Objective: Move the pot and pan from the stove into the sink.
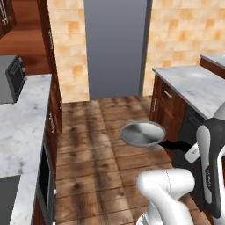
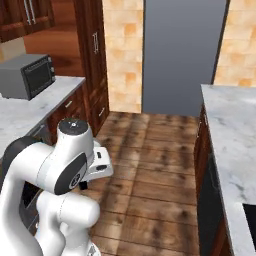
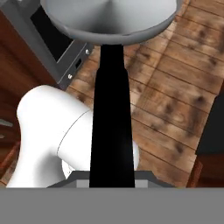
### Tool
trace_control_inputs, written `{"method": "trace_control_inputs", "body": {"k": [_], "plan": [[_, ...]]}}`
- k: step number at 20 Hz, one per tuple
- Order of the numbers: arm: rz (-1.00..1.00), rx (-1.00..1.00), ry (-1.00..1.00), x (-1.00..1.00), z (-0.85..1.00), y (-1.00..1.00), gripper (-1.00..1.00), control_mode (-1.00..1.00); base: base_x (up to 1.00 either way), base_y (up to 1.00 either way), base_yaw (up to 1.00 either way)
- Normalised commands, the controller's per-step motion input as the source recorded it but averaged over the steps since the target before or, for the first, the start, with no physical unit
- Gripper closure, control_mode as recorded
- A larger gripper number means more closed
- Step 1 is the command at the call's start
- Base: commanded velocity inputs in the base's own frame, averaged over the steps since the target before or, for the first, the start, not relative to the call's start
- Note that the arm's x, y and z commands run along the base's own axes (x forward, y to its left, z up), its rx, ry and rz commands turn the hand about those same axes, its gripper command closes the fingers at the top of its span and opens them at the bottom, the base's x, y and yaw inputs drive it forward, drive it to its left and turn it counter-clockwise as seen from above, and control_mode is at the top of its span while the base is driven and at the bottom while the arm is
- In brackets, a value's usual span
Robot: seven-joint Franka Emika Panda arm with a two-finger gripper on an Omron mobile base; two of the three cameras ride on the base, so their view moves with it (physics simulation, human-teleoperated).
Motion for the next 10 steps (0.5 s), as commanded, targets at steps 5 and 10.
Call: {"method": "trace_control_inputs", "body": {"k": [5, 10], "plan": [[0.00, 0.00, 0.00, 0.00, 0.00, 0.00, 1.00, 1.00, -0.02, 0.00, 0.50], [0.00, 0.00, 0.00, 0.00, 0.00, 0.00, 1.00, 1.00, -0.02, 0.00, 0.50]]}}
